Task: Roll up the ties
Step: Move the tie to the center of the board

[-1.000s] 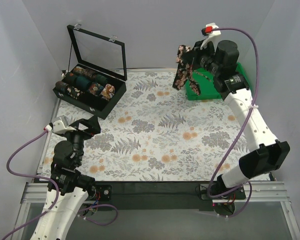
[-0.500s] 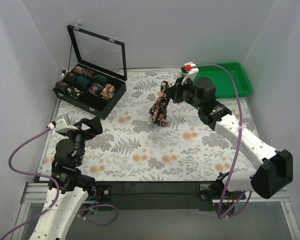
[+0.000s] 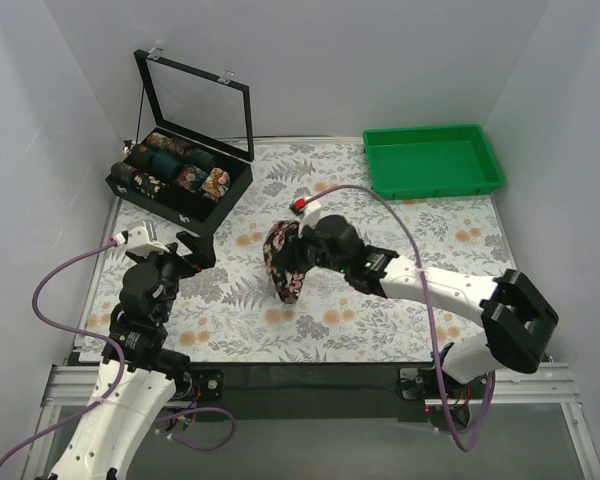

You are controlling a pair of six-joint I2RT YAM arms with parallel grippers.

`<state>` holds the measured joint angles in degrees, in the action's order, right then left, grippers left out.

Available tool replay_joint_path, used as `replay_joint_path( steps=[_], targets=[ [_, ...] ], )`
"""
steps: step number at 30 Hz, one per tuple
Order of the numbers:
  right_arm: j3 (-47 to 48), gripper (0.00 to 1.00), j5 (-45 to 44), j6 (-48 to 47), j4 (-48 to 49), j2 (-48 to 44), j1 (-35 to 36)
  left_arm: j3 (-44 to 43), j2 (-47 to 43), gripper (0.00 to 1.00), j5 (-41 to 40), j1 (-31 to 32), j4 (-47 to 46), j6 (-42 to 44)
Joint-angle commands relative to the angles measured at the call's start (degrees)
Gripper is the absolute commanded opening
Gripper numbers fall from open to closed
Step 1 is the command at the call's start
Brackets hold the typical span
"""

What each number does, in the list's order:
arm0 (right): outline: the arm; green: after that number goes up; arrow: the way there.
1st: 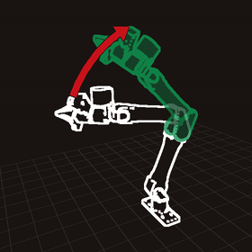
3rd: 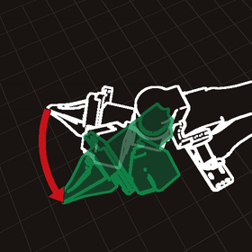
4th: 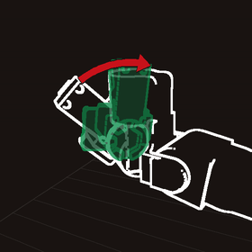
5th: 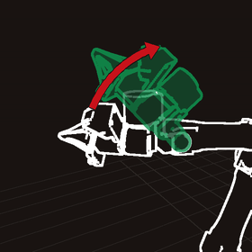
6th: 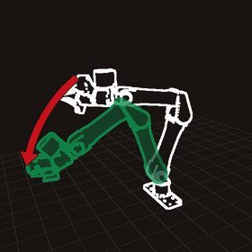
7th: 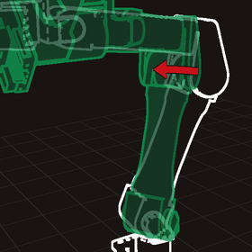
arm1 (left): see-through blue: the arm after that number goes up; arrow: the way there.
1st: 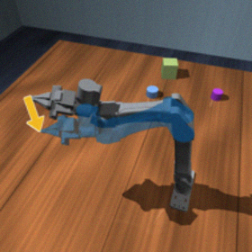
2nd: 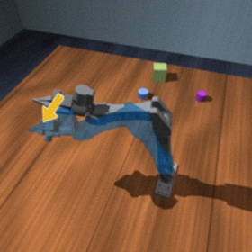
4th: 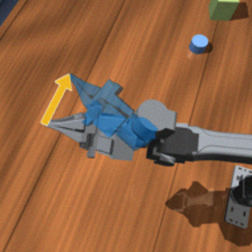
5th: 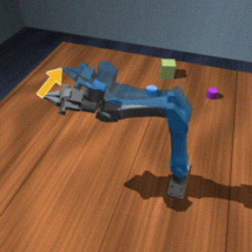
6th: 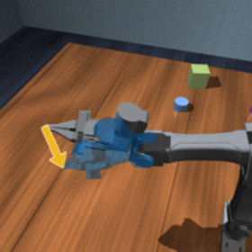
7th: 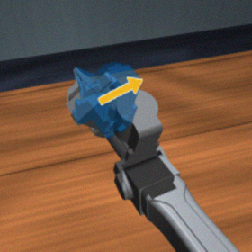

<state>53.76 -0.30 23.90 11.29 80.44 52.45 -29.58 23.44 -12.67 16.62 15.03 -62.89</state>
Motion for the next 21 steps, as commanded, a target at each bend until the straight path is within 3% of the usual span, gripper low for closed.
replay_joint_path(
  steps=[1, 3, 6, 8, 12, 16, 21],
  targets=[
    [2.1, 0.31, 3.7, 0.6, 3.1, 5.4, 5.1, 0.1, 0.5, 0.97, 1.2, 0.0, 0.4, 0.1],
    [6.1, 0.52, 8.0, -1.5, -1.1, 8.9, 6.4, 0.1, 0.6, 0.98, 1.4, 0.0, 0.4, 0.0],
    [8.1, 0.65, 6.9, -5.3, -6.1, 9.4, 6.4, 0.1, 1.3, 0.98, 1.8, 0.0, 0.4, 0.1],
    [7.3, 0.69, 4.3, -9.5, -7.9, 6.9, 6.1, 0.1, 1.7, 0.97, 2.7, 0.1, 0.4, 0.1],
    [4.4, 0.66, -3.0, -14.7, -11.2, 2.3, 1.6, -0.1, 3.9, 0.98, 8.8, 0.0, -0.4, -1.3],
    [1.9, 0.62, -0.2, -17.6, -11.2, 1.4, -9.4, -0.8, 9.9, 0.98, 15.9, 0.0, -1.5, -1.4],
    [3.7, 0.54, 2.8, -22.7, -11.3, 6.0, -14.4, -1.4, 15.8, 0.98, 22.9, 0.0, -1.4, -0.1]
  ],
)
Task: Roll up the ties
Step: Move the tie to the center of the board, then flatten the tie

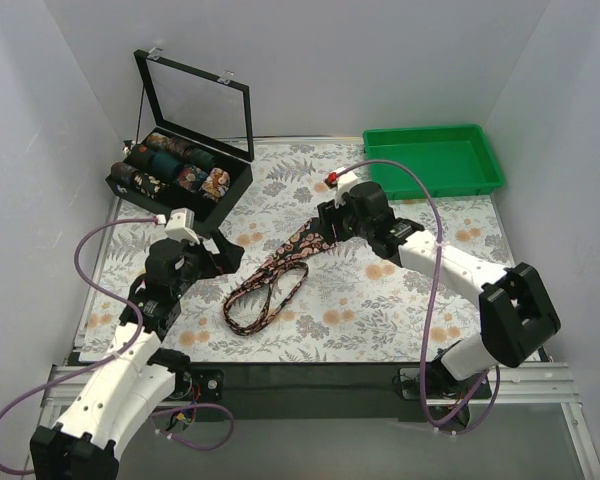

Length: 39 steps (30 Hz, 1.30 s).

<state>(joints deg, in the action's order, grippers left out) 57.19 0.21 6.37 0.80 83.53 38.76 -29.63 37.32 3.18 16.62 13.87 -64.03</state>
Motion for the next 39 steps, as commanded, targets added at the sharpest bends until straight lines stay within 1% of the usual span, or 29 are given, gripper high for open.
replay_joint_path(
  steps=[1, 2, 3, 4, 7, 13, 18, 21, 23, 25, 26, 27, 28, 29, 36, 38, 39],
  targets=[
    [0.9, 0.53, 3.0, -5.7, -0.7, 4.2, -1.2, -1.5, 3.2, 0.98, 7.5, 0.0, -0.2, 1.1],
    [2.3, 0.51, 3.5, -5.8, -0.7, 6.7, -2.0, -1.7, 3.5, 0.98, 7.8, 0.1, -0.2, 1.1],
    [3.1, 0.46, 4.4, -5.7, -0.7, 8.0, -2.4, -1.6, 3.7, 0.98, 8.0, 0.0, -0.3, 1.1],
    [4.0, 0.43, 4.6, -5.8, -0.7, 9.4, -2.6, -1.5, 3.9, 0.98, 8.0, 0.1, -0.4, 1.1],
    [6.7, 0.37, 5.8, -5.3, -0.4, 15.5, -2.6, -1.3, 4.0, 0.98, 7.9, 0.0, -0.4, 1.1],
    [11.3, 0.34, 8.0, -3.2, 1.6, 23.4, -2.6, -1.3, 4.5, 0.97, 7.6, 0.0, -0.3, 1.5],
    [13.2, 0.30, 9.7, -0.7, 4.3, 27.0, -2.6, -1.2, 4.3, 0.97, 7.9, 0.1, -0.4, 1.7],
    [13.1, 0.31, 9.4, 2.2, 5.8, 28.5, -3.3, -1.1, 4.5, 0.97, 8.2, 0.0, -0.3, 1.9],
    [12.1, 0.31, 9.3, 6.2, 6.1, 29.1, -4.9, -1.1, 4.5, 0.97, 8.3, 0.0, -0.4, 2.2],
    [9.9, 0.31, 10.5, 9.5, 6.1, 29.1, -7.8, -1.0, 4.6, 0.97, 8.6, 0.0, -0.5, 2.5],
    [8.8, 0.31, 11.6, 13.1, 6.1, 28.7, -9.0, -1.1, 4.8, 0.97, 8.7, 0.0, -0.6, 2.5],
    [7.3, 0.32, 12.8, 14.8, 6.2, 28.3, -10.2, -1.3, 5.0, 0.97, 9.2, 0.0, -0.8, 2.4],
    [5.8, 0.32, 13.1, 16.6, 6.1, 27.1, -12.5, -1.4, 5.5, 0.97, 9.4, 0.0, -0.9, 2.4],
    [2.8, 0.32, 13.4, 18.7, 6.1, 26.3, -13.8, -1.4, 5.8, 0.97, 9.6, 0.0, -0.9, 2.3],
    [-9.8, 0.35, 10.1, 22.4, 5.8, 15.4, -24.6, -3.5, 10.7, 0.97, 14.9, 0.2, -0.6, 1.0],
    [-12.6, 0.35, 8.9, 23.1, 5.4, 11.0, -30.9, -4.3, 12.2, 0.97, 16.4, 0.3, -0.5, 0.4],
    [-13.2, 0.35, 8.7, 23.1, 5.4, 11.0, -30.9, -4.3, 12.6, 0.97, 16.7, 0.5, -0.5, 0.1]
  ],
)
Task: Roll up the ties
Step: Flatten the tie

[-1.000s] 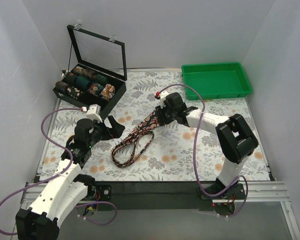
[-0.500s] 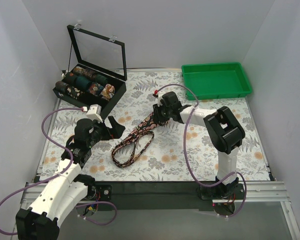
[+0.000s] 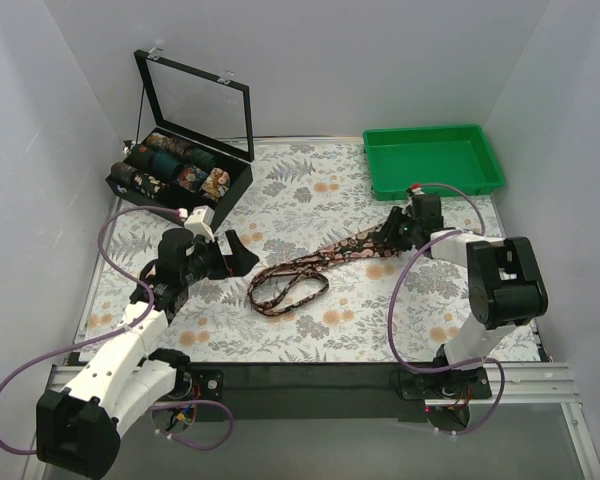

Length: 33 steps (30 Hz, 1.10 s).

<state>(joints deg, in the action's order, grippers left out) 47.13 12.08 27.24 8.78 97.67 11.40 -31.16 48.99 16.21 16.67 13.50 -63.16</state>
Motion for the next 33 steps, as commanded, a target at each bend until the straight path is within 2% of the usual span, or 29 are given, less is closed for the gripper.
replay_joint_path(
  steps=[1, 4, 7, 10, 16, 23, 26, 31, 33],
  targets=[
    [-3.6, 0.36, -3.2, 2.3, -2.7, -4.7, -6.7, -3.3, 1.4, 0.97, 3.7, 0.7, 0.0, -1.2],
    [-4.8, 0.36, -1.6, 2.6, -2.9, -5.9, -12.7, -3.7, 2.8, 0.97, 3.1, 2.1, 0.9, -3.3],
    [-4.9, 0.38, -0.1, 2.5, -3.2, -6.8, -15.7, -3.4, 3.6, 0.97, 0.2, 4.2, 2.0, -6.3],
    [-4.8, 0.40, 0.7, 1.8, -3.4, -9.5, -15.9, -2.6, 4.3, 0.97, -4.9, 7.8, 3.3, -9.6],
    [-5.5, 0.52, 1.0, -0.4, -4.6, -18.5, -15.6, -2.4, 8.7, 0.97, -13.0, 15.1, 3.5, -14.9],
    [-10.1, 0.68, 3.2, -1.8, -5.6, -28.0, -14.4, -6.9, 19.9, 0.97, -23.2, 23.7, 2.7, -20.7],
    [-12.0, 0.75, 3.6, -3.4, -5.8, -31.0, -14.3, -8.3, 23.9, 0.91, -26.7, 25.8, 3.2, -21.9],
    [-13.5, 0.76, 3.3, -4.7, -5.9, -33.4, -14.3, -9.4, 29.0, 0.73, -29.2, 27.1, 3.6, -21.0],
    [-13.6, 0.76, 3.2, -5.1, -6.0, -33.6, -14.3, -10.4, 30.3, 0.71, -29.8, 27.5, 4.2, -20.2]
  ],
)
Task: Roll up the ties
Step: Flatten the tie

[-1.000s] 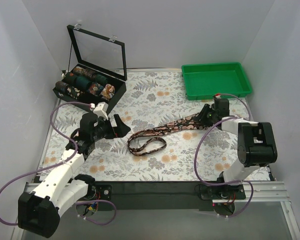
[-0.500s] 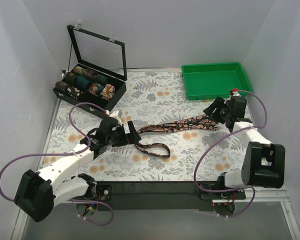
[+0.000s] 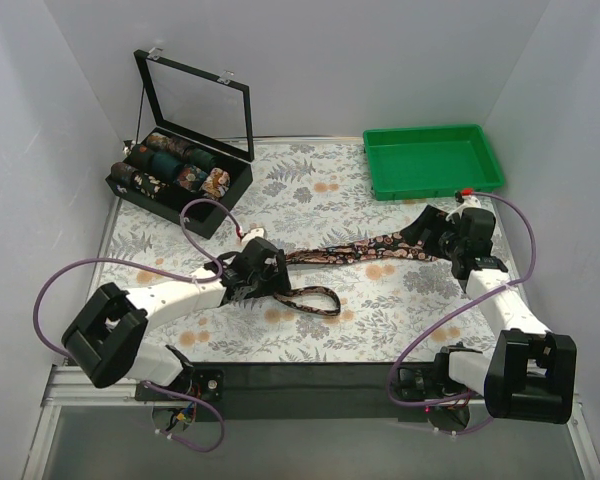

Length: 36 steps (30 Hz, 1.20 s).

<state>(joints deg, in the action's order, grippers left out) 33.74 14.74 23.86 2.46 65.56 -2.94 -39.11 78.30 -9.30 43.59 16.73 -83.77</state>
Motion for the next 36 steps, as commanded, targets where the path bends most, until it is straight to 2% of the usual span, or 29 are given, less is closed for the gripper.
replay_joint_path(
  steps=[1, 4, 7, 13, 20, 23, 24, 25, 27, 28, 30, 31, 32, 34, 35, 36],
  targets=[
    [-0.2, 0.76, 0.6, -1.6, 0.4, -1.6, 0.0, -2.8, 2.4, 0.65, -4.6, 0.7, 1.2, 1.0],
    [-0.2, 0.76, 1.6, -1.6, 0.5, -1.7, 0.0, -4.2, 3.8, 0.57, -6.2, 1.1, 2.4, 2.6],
    [-0.3, 0.76, 1.9, -1.7, 0.8, -1.9, 0.0, -5.3, 5.1, 0.53, -6.2, 1.1, 3.1, 3.2],
    [-0.9, 0.76, 2.4, -1.7, 1.3, -2.5, 0.0, -8.3, 6.7, 0.35, -8.6, 1.1, 5.1, 7.5],
    [-1.0, 0.76, 2.7, -1.7, 1.5, -3.0, 0.0, -16.4, 9.1, 0.22, -16.6, 1.1, 6.7, 27.0],
    [-1.1, 0.76, 2.8, -1.6, 1.5, -3.2, 0.0, -18.5, 10.0, 0.17, -24.4, 1.2, 3.8, 39.4],
    [-1.1, 0.76, 2.9, -1.6, 1.5, -3.2, 0.0, -18.6, 10.1, 0.16, -28.0, 1.2, 0.9, 47.4],
    [-1.1, 0.76, 2.9, -1.6, 1.5, -3.2, 0.0, -18.7, 10.3, 0.13, -29.4, 1.2, -0.8, 50.7],
    [-1.0, 0.76, 3.1, -1.7, 1.4, -3.2, 0.0, -20.0, 10.4, 0.12, -30.1, 1.2, -3.0, 54.8],
    [-1.0, 0.76, 3.3, -1.6, 1.4, -3.2, 0.0, -21.3, 10.5, 0.13, -29.0, 1.1, -1.6, 51.9],
    [-1.0, 0.76, 3.1, -1.9, 1.5, -3.5, 0.0, -26.4, 10.7, 0.26, -26.0, 1.1, 7.5, 43.7],
    [-1.0, 0.76, 3.0, -2.1, 1.4, -3.7, 0.0, -26.8, 10.4, 0.32, -24.1, 1.2, 9.2, 35.9],
    [-1.2, 0.76, 3.0, -2.1, 1.4, -3.8, 0.0, -26.7, 9.2, 0.43, -22.5, 1.2, 12.2, 31.9],
    [-1.2, 0.76, 3.3, -2.0, 1.4, -3.9, 0.0, -25.1, 7.8, 0.53, -20.9, 1.1, 15.3, 23.0],
    [-1.1, 0.76, 3.9, -1.9, 1.5, -3.9, 0.0, -24.3, 6.4, 0.57, -17.8, 1.1, 17.5, 15.2],
    [-1.0, 0.76, 4.2, -1.9, 1.5, -3.8, 0.0, -21.7, 5.6, 0.65, -16.6, 1.2, 18.1, 12.1]
  ],
)
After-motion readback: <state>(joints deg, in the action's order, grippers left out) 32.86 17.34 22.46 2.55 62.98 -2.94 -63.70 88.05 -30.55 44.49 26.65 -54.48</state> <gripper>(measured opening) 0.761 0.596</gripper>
